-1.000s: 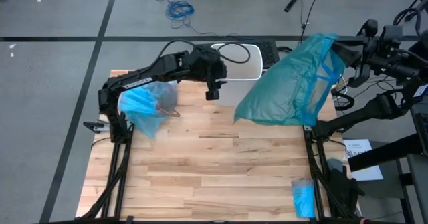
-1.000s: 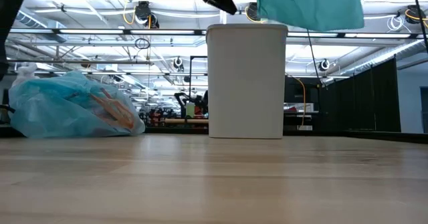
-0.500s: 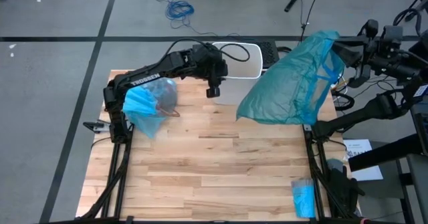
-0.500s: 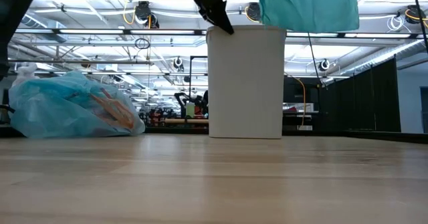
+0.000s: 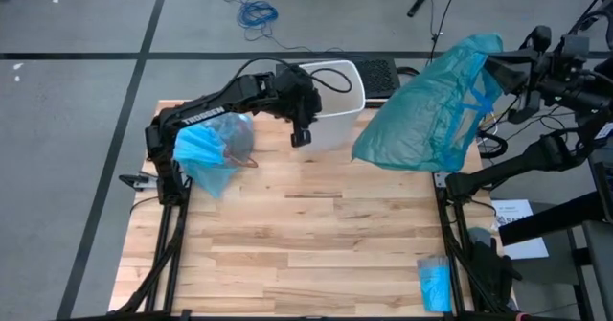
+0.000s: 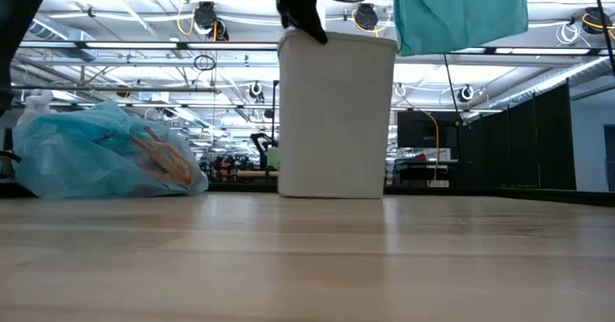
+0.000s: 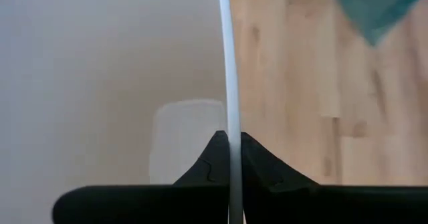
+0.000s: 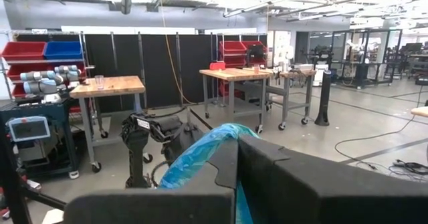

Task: Place trash/remove bag and relplace
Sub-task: Insert the new blue trash bag into the white trash bin

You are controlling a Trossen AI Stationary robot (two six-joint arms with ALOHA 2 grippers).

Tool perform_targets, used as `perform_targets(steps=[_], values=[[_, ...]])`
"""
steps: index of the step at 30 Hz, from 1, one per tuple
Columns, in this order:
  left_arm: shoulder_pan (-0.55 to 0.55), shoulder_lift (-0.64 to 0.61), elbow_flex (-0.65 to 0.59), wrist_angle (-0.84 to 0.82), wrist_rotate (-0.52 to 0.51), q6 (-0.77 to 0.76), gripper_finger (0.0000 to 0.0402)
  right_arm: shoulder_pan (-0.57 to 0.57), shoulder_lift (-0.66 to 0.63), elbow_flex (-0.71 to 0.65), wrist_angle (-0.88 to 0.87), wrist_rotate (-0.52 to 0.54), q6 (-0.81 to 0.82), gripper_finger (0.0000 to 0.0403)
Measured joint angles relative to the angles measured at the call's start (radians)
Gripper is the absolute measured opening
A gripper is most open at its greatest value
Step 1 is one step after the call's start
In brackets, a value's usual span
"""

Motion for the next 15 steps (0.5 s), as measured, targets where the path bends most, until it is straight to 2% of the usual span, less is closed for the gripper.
perform_targets(steps=[5, 10, 15], values=[[-0.05, -0.032, 0.08, -0.09, 0.048, -0.083, 0.001, 0.0, 0.0, 0.029, -0.003, 0.0, -0.004, 0.0], [-0.129, -0.07, 0.11, -0.102, 0.093, -0.159, 0.001, 0.0, 0.0, 0.078, 0.001, -0.005, -0.012, 0.0], [-0.221, -0.079, 0.109, -0.166, 0.088, -0.214, 0.001, 0.0, -0.001, 0.113, 0.062, -0.104, -0.011, 0.0]])
